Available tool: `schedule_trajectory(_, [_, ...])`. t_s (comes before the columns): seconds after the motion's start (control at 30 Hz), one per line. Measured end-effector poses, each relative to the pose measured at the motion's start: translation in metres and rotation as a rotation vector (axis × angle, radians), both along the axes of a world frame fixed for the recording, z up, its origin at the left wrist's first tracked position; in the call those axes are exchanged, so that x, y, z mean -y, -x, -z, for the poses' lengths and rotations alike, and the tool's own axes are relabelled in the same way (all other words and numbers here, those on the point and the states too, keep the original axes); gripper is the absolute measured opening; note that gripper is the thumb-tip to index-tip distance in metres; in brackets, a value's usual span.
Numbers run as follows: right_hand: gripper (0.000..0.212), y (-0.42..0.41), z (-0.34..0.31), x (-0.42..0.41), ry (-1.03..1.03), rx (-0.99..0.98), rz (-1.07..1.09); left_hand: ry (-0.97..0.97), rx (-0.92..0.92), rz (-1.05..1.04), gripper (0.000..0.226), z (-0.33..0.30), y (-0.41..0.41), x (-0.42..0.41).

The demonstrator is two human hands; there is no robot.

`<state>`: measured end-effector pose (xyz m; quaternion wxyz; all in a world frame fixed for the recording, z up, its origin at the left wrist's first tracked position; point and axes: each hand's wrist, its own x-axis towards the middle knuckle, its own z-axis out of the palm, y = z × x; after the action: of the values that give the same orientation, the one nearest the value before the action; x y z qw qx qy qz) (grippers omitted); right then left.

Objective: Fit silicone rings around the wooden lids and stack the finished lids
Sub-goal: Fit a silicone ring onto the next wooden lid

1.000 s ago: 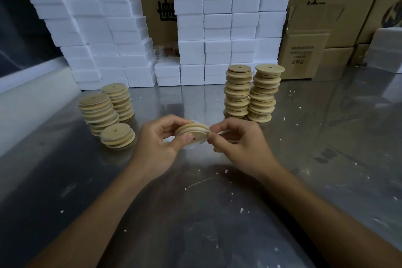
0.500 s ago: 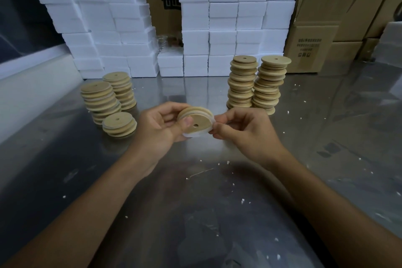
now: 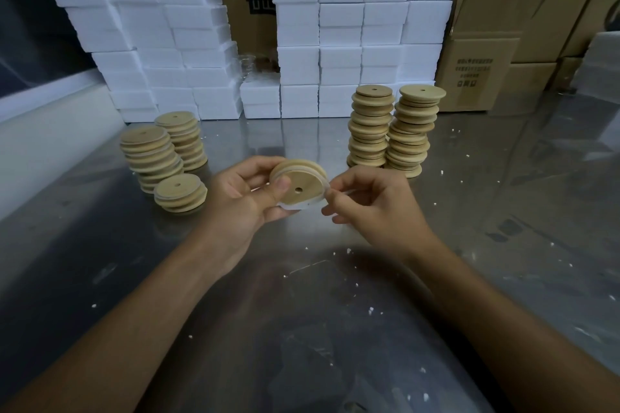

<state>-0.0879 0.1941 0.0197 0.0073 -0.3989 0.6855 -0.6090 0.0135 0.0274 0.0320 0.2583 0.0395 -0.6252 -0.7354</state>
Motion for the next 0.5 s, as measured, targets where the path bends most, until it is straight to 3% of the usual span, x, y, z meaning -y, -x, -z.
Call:
schedule_trajectory(0.2, [0.012,-0.0078,0.0021,0.0091,0.146,0.176,-0.013,-0.109,0.008,0.080,0.023,0.0027,0.0013,-0.0005])
schedule_trajectory(0.3, [0.007,-0.0059,0.0049,0.0099,0.124,0.116,0.038,0.093,0.076,-0.011,0.020,0.0042,0.0008,-0.0005])
schedule_trajectory(0.4, [0.003,-0.0057,0.0069,0.0089,0.014,-0.076,0.113,0.467,0.041,-0.160,0.027,0.0060,0.0012,-0.0019])
schedule_trajectory(0.5, [0.015,-0.0076,0.0044,0.0064,-0.057,-0.250,0.111,0.679,0.002,-0.180,0.033,0.0064,0.0000,-0.0055])
